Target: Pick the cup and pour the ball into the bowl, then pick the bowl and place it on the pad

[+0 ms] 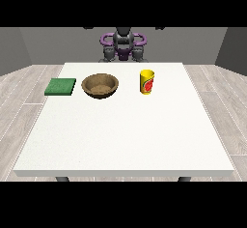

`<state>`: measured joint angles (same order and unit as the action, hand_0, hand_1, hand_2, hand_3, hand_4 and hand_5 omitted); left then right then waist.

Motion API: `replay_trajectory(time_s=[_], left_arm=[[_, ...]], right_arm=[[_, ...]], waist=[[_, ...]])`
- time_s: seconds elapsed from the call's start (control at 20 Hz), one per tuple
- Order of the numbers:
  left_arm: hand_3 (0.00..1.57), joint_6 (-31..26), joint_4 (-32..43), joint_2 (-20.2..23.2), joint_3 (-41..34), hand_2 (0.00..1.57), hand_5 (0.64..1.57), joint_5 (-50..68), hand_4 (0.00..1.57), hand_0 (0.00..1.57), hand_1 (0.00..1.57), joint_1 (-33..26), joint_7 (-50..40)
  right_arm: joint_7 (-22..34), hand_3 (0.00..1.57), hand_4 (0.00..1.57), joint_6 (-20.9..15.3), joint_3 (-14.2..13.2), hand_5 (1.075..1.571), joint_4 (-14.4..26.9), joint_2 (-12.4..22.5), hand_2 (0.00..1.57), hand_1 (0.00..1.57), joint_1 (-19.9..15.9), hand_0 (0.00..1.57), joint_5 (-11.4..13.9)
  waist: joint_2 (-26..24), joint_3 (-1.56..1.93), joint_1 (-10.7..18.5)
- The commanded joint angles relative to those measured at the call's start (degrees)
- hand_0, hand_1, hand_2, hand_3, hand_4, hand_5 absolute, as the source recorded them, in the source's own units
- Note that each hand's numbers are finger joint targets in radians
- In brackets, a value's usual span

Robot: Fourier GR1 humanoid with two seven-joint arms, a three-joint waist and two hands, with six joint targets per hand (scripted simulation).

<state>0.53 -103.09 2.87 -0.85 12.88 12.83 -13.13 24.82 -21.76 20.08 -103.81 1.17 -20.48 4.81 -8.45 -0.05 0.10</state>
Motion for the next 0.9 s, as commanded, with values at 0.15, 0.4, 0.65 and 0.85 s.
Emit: replay_trajectory(time_s=[0.15, 0.4, 0.65, 0.85], left_arm=[[0.00, -0.9, 6.6, 5.7, -6.8, 0.00, 1.483, -3.1, 0.00, 0.00, 0.00, 12.9, 10.1], [0.00, 1.6, 15.1, 7.7, -9.2, 0.00, 1.443, -8.4, 0.00, 0.00, 0.00, 13.7, 17.1], [0.00, -0.8, 23.2, 3.4, -8.1, 0.00, 1.417, -8.8, 0.00, 0.00, 0.00, 5.4, 31.6], [0.00, -2.5, 31.8, 4.1, -9.4, 0.00, 1.400, -8.9, 0.00, 0.00, 0.00, 6.1, 37.8]], right_arm=[[-8.2, 0.00, 0.00, 3.4, -4.4, 1.568, 0.7, 1.0, 0.00, 0.00, -7.1, 0.00, -1.2], [-9.4, 0.00, 0.00, 8.7, -4.5, 1.568, -3.8, 2.7, 0.00, 0.00, -4.4, 0.00, -5.3], [-8.2, 0.00, 0.00, 8.0, -7.1, 1.569, -5.3, 3.3, 0.00, 0.00, -3.7, 0.00, -4.1], [-6.2, 0.00, 0.00, 11.1, -12.0, 1.567, -7.1, 5.6, 0.00, 0.00, -6.1, 0.00, -7.5]], waist=[[17.7, 0.04, -4.2], [19.7, 0.05, -10.0], [20.5, 0.01, -7.6], [20.8, 0.02, -7.8]])
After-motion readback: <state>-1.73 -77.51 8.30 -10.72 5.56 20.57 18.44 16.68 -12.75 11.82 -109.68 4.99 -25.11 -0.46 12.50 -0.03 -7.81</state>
